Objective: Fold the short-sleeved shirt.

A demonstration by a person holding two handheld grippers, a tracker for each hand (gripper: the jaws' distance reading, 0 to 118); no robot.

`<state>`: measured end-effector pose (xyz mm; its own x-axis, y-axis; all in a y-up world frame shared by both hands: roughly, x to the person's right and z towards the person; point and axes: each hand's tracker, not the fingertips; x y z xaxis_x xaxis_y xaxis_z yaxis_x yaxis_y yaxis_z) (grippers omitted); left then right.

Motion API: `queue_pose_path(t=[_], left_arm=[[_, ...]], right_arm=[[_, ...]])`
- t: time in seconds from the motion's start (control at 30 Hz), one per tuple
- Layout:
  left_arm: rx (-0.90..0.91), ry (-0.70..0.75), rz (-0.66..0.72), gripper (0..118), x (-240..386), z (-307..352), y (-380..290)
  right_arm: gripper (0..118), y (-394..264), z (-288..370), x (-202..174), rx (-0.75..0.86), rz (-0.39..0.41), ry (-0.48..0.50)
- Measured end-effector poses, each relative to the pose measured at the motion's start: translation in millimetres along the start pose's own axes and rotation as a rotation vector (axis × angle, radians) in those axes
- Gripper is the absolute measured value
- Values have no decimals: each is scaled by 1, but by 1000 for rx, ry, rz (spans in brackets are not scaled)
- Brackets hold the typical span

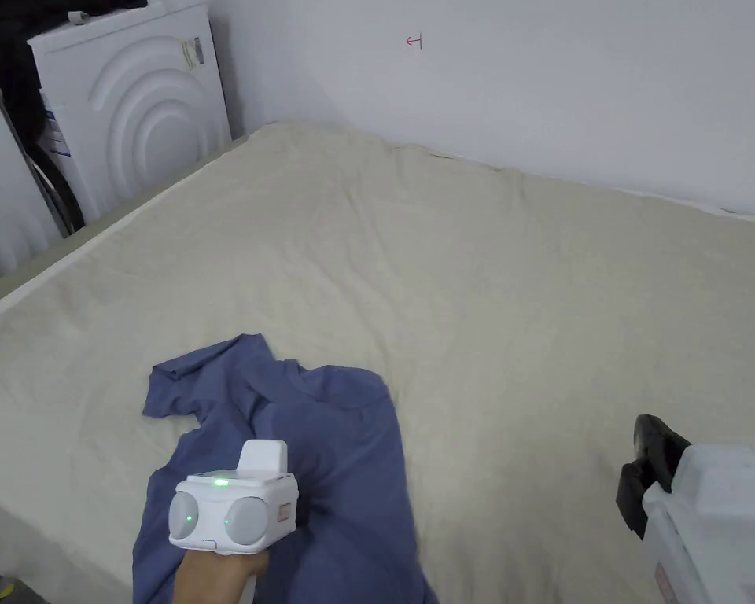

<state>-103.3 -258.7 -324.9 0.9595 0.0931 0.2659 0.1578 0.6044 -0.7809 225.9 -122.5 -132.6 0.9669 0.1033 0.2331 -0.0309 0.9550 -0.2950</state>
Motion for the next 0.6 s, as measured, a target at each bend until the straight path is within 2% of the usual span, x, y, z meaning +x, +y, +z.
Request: queue_pose_path(t=[0.1,0.3,0.43,0.6], left_arm=[[105,-74,56,8,3,35,7],[276,-213,-5,8,38,110,48],[376,-319,-76,8,86,156,89],[410,-442,-168,8,155,184,130]], right_arm=[[2,3,7,4,11,-6,2],[2,10,27,18,47,-31,-15],[2,13,46,36,71,-46,-42],[2,16,77,66,111,-57,-106]])
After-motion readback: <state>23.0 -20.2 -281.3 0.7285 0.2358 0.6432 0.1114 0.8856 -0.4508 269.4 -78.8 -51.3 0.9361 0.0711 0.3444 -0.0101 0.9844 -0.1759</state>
